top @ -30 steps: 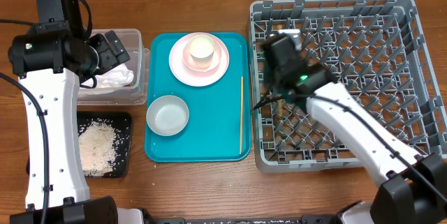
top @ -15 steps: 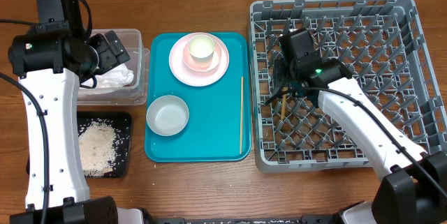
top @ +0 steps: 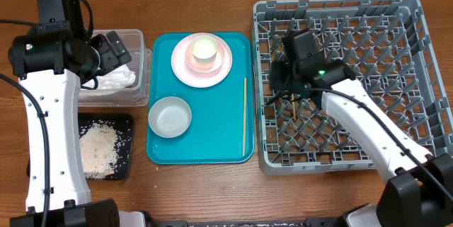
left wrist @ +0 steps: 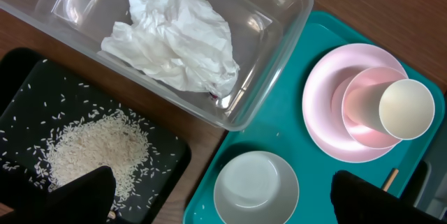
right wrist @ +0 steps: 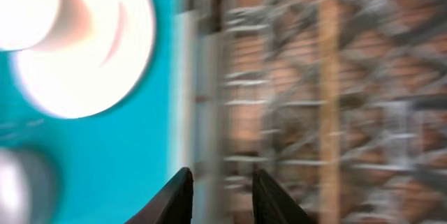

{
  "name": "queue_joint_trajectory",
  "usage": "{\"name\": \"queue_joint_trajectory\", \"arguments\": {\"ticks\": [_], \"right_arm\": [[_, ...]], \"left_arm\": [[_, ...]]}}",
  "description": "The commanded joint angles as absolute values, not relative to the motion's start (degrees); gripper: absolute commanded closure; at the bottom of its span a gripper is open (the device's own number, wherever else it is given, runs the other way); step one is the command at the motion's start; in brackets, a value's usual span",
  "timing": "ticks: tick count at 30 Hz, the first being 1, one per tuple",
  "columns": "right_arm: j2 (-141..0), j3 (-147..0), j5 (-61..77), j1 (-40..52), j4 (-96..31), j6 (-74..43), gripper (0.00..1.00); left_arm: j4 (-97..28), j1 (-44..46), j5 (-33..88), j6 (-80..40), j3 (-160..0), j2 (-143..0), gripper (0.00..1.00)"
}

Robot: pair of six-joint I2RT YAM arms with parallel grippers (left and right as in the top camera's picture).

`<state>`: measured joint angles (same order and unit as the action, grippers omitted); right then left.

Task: Sort waste into correct bins and load items into the dishwasher
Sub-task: 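Move the right gripper back to the teal tray near the second chopstick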

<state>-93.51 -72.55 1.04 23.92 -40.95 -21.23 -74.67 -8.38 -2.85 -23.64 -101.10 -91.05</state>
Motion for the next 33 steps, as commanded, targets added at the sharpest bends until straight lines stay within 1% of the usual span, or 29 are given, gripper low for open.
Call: {"name": "queue_joint_trajectory", "arguments": {"ticks": [1, 8, 17, 20, 23, 33], "right_arm": [[-94.45, -72.27, 9.26, 27.35, -39.86, -26.00, 0.70], [-98.32, -72.27, 7.11, 36.49, -33.41, -26.41, 0.71], [-108.31, -72.27, -12.23, 45.65, -31.38, -36.29, 0.70], [-110.67, -72.27, -17.58, 46.92, -31.38, -36.36, 0.69], [-112.01, -72.27, -20.18, 46.98, -32.23, -39.59, 0.67], [-112.29, -72.27, -21.06, 46.87, -34.11, -41.21, 0.65]], "left_arm": [[-74.76, -8.60, -3.16, -23.33, -102.04, -91.07, 0.00], [-74.76, -8.60, -3.16, -23.33, -102.04, -91.07, 0.00], [-74.74, -8.60, -3.16, -23.33, -102.04, -91.07, 0.00], [-74.74, -8.60, -3.16, -23.33, -102.04, -91.07, 0.00], [-74.74, -8.60, -3.16, -23.33, -102.04, -91.07, 0.00], [-74.74, -8.60, -3.16, -23.33, -102.04, -91.07, 0.00]]}}
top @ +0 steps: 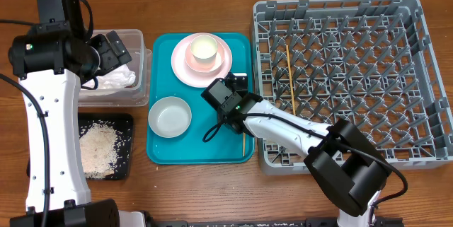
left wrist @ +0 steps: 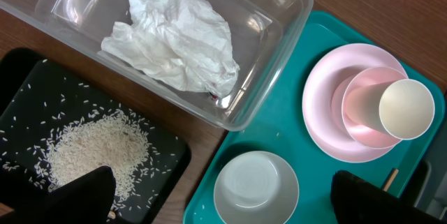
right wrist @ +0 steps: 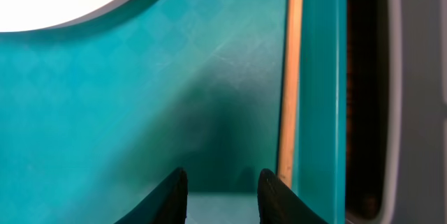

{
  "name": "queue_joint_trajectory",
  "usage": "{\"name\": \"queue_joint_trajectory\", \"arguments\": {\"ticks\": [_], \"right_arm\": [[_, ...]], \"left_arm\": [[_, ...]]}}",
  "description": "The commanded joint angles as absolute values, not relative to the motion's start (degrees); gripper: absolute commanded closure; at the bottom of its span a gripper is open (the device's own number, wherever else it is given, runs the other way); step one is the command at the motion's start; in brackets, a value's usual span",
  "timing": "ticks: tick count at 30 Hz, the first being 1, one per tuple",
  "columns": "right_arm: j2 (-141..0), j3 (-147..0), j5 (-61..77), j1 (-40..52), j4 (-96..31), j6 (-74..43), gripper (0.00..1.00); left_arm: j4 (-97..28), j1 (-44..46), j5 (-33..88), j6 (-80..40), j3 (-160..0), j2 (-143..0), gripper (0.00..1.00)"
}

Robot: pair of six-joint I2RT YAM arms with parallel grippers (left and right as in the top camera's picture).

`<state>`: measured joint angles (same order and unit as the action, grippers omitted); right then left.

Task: Sort waste into correct bins and load items into the dishwasher
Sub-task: 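Move the right gripper back to the teal tray near the second chopstick, then close the right gripper on the second wooden chopstick, then carry the chopstick with the right gripper and lower it into the rack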

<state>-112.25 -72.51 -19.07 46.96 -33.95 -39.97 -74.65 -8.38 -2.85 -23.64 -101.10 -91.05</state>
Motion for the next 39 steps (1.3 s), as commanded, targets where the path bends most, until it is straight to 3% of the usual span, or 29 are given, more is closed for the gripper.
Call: {"name": "queue_joint_trajectory", "arguments": {"ticks": [1, 13, 22, 26, 31, 39], "right_arm": [[-112.33, -72.27, -21.08, 46.87, -34.24, -41.21, 0.64], [-115.24, -72.25, -22.26, 46.74, -35.64, -41.21, 0.57], [-115.74, -72.27, -17.19, 46.76, -33.74, -41.19, 0.59], [-115.74, -72.27, -16.21, 46.76, -33.30, -41.17, 0.76], [-115.74, -72.27, -16.21, 46.74, -33.30, -41.17, 0.77], [-115.74, -72.29, -16.21, 46.74, -33.32, -41.15, 0.95]], "left_arm": [[-74.74, -8.60, -3.16, -23.33, -102.04, -91.07, 0.00], [-74.76, -8.60, -3.16, -23.33, -102.04, -91.09, 0.00], [-74.74, -8.60, -3.16, -23.33, -102.04, -91.07, 0.00], [-74.76, -8.60, -3.16, -23.33, -102.04, -91.07, 0.00], [-74.76, -8.60, -3.16, -23.33, -102.04, -91.07, 0.00], [-74.74, -8.60, -3.16, -23.33, -102.04, -91.07, 0.00]]}}
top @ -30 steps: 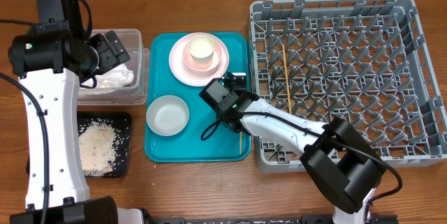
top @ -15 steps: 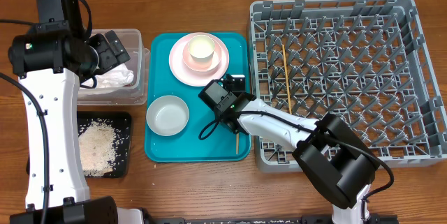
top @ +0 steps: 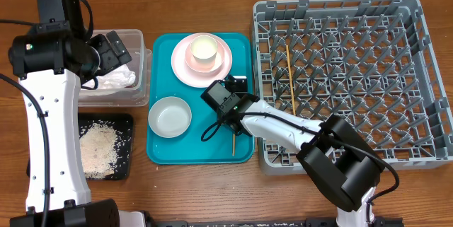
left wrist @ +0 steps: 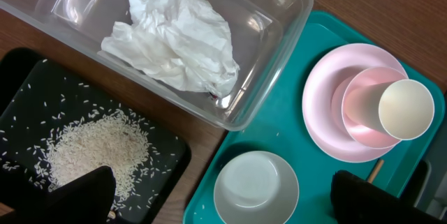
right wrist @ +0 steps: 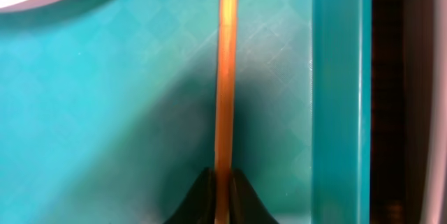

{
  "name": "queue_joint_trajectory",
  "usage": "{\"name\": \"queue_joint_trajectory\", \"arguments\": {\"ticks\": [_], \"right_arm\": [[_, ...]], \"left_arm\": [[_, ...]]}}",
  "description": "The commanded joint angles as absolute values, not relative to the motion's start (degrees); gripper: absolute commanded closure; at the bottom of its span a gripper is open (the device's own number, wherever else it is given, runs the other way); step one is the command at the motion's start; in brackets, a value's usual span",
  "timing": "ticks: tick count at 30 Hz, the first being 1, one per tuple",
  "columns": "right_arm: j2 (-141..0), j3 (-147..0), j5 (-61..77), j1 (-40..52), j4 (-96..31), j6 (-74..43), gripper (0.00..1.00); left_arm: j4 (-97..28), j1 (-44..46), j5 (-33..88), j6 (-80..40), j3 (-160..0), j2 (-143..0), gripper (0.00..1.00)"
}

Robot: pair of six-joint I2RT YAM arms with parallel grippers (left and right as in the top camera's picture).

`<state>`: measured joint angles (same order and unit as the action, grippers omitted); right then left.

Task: Sort waste into correct bins and load items into the dishwasher
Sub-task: 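Carry the chopstick with the right gripper and lower it into the rack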

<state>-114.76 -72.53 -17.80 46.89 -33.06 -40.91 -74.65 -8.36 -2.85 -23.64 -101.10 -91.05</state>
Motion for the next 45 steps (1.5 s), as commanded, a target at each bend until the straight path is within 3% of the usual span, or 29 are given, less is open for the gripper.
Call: {"name": "queue_joint_trajectory", "arguments": {"ticks": [1, 15, 26, 34, 45], "right_arm": [[-115.74, -72.31, -16.21, 46.74, -33.32, -41.15, 0.96], [-105.54, -78.26, -18.17, 43.75, -37.98, -39.77, 0.96], [-91.59, -79.26, -18.59, 34.81, -43.18, -25.08, 0.96], [-92.51, -78.67, -17.23, 25.58, -48.84, -15.97, 0.96], [-94.32, -76.34, -13.34, 22.09, -49.82, -16.03, 0.96]], "left_arm": [[-74.76, -8.60, -3.16, -23.33, -102.04, -91.07, 0.00], [-74.74, -8.60, -3.16, -23.33, -102.04, -91.07, 0.00], [-74.76, -8.60, -3.16, -23.33, -102.04, -91.07, 0.00], [-74.74, -8.60, -3.16, -23.33, -102.04, -91.07, 0.00], [-74.76, -8.60, -3.16, -23.33, -102.04, -91.07, 0.00]]}}
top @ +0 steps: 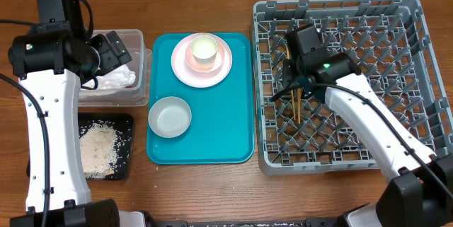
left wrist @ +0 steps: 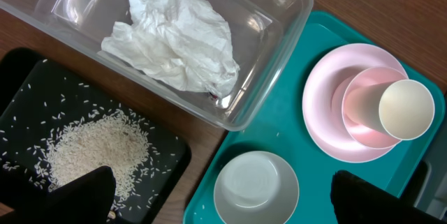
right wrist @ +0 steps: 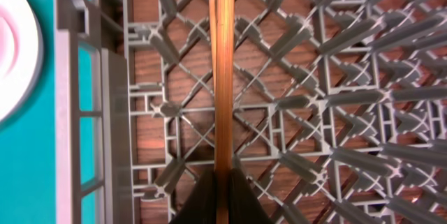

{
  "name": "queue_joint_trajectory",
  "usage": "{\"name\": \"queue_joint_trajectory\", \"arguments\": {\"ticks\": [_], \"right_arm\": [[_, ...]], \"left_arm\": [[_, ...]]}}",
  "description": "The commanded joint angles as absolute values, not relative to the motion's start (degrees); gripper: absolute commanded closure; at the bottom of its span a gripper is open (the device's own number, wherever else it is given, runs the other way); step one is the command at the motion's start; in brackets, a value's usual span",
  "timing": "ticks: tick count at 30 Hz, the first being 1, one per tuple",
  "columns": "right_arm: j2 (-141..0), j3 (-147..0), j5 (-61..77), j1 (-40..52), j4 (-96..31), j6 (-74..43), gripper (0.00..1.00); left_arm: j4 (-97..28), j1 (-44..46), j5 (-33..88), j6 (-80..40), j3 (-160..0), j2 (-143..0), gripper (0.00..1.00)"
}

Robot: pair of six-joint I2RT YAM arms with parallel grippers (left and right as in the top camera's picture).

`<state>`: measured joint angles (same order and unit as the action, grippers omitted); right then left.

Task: Sort waste into correct bins and load items into the dishwasher
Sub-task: 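Carry the chopstick with the right gripper and lower it into the rack, then open the right gripper to release the chopstick in the rack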

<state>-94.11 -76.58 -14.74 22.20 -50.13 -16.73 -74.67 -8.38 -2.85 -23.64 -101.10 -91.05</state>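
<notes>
My right gripper [right wrist: 223, 197] is shut on a wooden chopstick [right wrist: 224, 77], holding it lengthwise over the left part of the grey dish rack [top: 396, 15]. A second, thinner-looking chopstick [right wrist: 211, 56] lies in the rack just beside it. On the teal tray [top: 212, 138] stand a pink plate [top: 180, 68] carrying a pink bowl and a paper cup [left wrist: 406, 109], and a pale bowl [top: 170, 117]. My left gripper [left wrist: 227, 197] hangs open above the tray's left edge and the bins.
A clear bin [top: 141, 43] with crumpled white tissue [left wrist: 174, 39] sits left of the tray. In front of it is a black bin [top: 127, 124] holding loose rice [left wrist: 98, 147]. The rack's upright tines fill its whole floor.
My right gripper was shut on the chopstick down on the tray's right side. It is now over the rack's left part with the chopstick in it, and the tray holds no chopstick.
My right gripper was over the rack, where one chopstick lay, while another lay on the tray. Then it stood open on the tray beside that chopstick, then shut on it. Now it holds it over the rack next to the first. The left arm stayed still.
</notes>
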Motion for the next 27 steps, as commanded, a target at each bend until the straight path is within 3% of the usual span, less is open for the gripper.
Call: {"name": "queue_joint_trajectory", "arguments": {"ticks": [1, 27], "right_arm": [[-94.32, -76.34, -13.04, 22.09, -49.84, -16.03, 0.96], [-94.32, -76.12, -11.27, 22.09, -53.28, -16.03, 0.91]], "left_arm": [[-74.74, -8.60, -3.16, -23.33, -102.04, -91.09, 0.00], [-74.76, -8.60, -3.16, -23.33, -102.04, -91.07, 0.00]]}}
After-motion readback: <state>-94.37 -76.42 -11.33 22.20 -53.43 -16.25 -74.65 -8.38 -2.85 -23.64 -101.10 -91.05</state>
